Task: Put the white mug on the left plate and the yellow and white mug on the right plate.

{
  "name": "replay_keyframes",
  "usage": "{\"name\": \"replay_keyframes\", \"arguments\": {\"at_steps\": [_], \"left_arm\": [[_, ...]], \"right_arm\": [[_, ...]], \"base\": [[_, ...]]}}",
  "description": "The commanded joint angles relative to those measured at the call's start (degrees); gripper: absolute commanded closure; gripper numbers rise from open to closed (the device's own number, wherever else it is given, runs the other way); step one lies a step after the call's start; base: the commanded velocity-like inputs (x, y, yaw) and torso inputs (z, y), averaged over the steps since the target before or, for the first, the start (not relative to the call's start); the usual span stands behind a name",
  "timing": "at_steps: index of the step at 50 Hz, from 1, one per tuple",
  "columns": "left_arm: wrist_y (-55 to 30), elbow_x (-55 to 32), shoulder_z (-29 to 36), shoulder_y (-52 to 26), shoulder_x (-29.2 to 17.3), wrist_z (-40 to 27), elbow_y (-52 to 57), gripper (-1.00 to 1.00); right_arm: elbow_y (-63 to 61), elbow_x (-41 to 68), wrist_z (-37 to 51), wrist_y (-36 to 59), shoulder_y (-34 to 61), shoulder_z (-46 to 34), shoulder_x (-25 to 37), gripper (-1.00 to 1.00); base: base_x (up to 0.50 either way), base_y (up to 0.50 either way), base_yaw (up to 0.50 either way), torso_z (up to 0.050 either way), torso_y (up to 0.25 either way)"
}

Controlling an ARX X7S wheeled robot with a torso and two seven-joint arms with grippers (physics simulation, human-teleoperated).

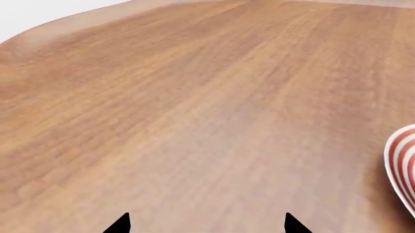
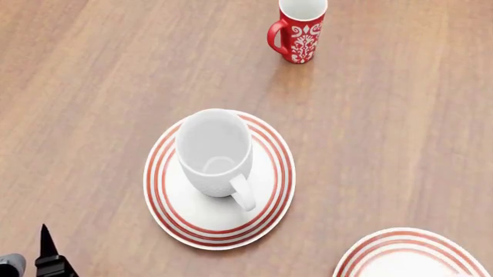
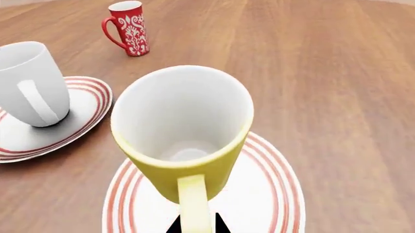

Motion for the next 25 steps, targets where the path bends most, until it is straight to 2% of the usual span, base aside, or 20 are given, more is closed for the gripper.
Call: {"name": "replay_keyframes", "arguments": {"at_steps": [1, 25], "left_arm": [[0.6, 0.4, -2.2, 0.3, 1.0, 0.7, 0.3, -1.0], [0.6, 0.1, -2.3, 1.0, 0.7, 0.0, 1.3, -1.0]], "right_arm": [[4.8, -2.2, -2.5, -1.2, 2.4, -0.4, -0.8, 1.0], [10.2, -1.7, -2.2, -0.9, 6.3, -2.5, 0.6, 1.0]], "base": [[0.0, 0.0, 0.0, 0.0, 0.0], [0.0, 0.0, 0.0, 0.0, 0.0]]}}
